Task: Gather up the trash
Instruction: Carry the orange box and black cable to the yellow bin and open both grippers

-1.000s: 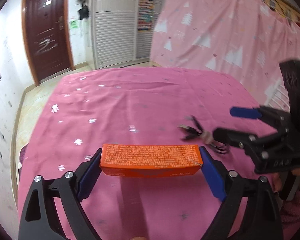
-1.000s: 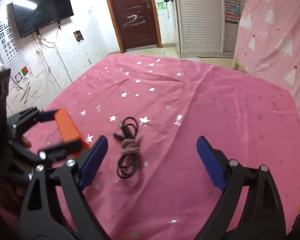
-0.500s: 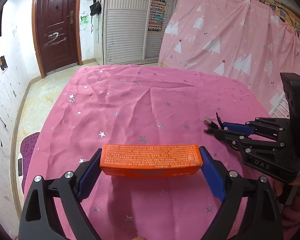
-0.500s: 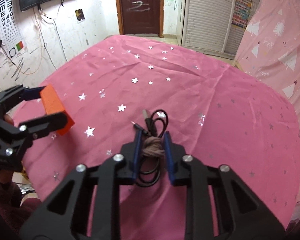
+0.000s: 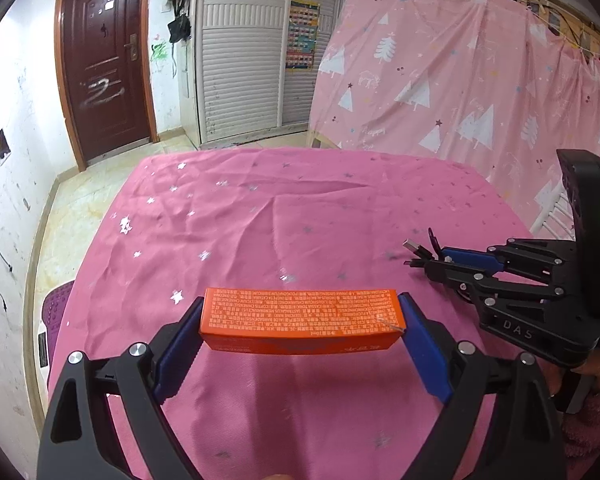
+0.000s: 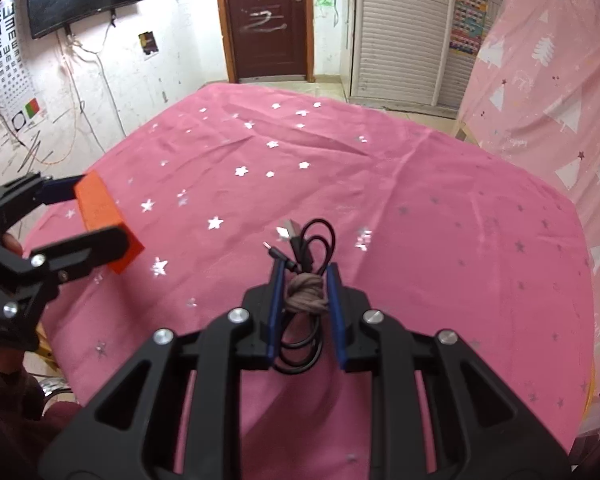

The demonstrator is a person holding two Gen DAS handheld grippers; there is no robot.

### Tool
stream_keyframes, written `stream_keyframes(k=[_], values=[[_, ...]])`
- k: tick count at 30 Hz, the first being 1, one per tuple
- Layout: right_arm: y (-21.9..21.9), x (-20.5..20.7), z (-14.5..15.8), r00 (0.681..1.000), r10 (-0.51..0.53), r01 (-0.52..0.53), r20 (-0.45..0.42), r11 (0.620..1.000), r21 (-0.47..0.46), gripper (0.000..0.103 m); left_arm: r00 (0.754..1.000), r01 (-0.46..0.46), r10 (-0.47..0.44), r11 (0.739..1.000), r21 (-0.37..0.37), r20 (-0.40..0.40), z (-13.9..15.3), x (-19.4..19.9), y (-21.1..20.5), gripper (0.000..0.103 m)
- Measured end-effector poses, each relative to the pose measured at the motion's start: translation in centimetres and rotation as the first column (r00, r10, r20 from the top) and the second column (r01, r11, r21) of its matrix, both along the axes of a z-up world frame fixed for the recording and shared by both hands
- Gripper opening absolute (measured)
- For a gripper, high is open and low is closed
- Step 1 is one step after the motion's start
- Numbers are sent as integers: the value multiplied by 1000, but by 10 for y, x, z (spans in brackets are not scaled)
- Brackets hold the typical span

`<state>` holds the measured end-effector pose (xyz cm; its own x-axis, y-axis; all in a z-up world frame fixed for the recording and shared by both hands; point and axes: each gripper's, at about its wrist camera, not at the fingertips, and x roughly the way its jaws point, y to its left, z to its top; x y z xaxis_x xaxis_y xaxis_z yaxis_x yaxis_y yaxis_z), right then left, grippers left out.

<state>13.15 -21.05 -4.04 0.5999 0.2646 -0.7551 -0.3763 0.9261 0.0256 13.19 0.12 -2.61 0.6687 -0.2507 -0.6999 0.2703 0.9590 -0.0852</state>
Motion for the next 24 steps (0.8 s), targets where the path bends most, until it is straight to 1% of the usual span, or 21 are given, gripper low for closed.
stream_keyframes(k=[7,11,13,16,24], values=[[-30,-1,8,998,-54,53,31,998,24,20,999,38,-38,999,29,9,8,2,-29,85],[-50,-2,11,994,-99,98,52,995,19,20,997,71,-71,996,46,16,14,4,-51,85],[-64,-4,13,989,-132,132,70,991,11,20,996,87,-88,995,52,18,17,5,-63,85],[-88,-5,14,981,-175,173,83,985,24,20,994,109,-110,992,59,19,21,8,-81,85],[-155,-9,13,954,-283,280,102,959,42,20,981,188,-190,978,88,21,28,13,-147,85]])
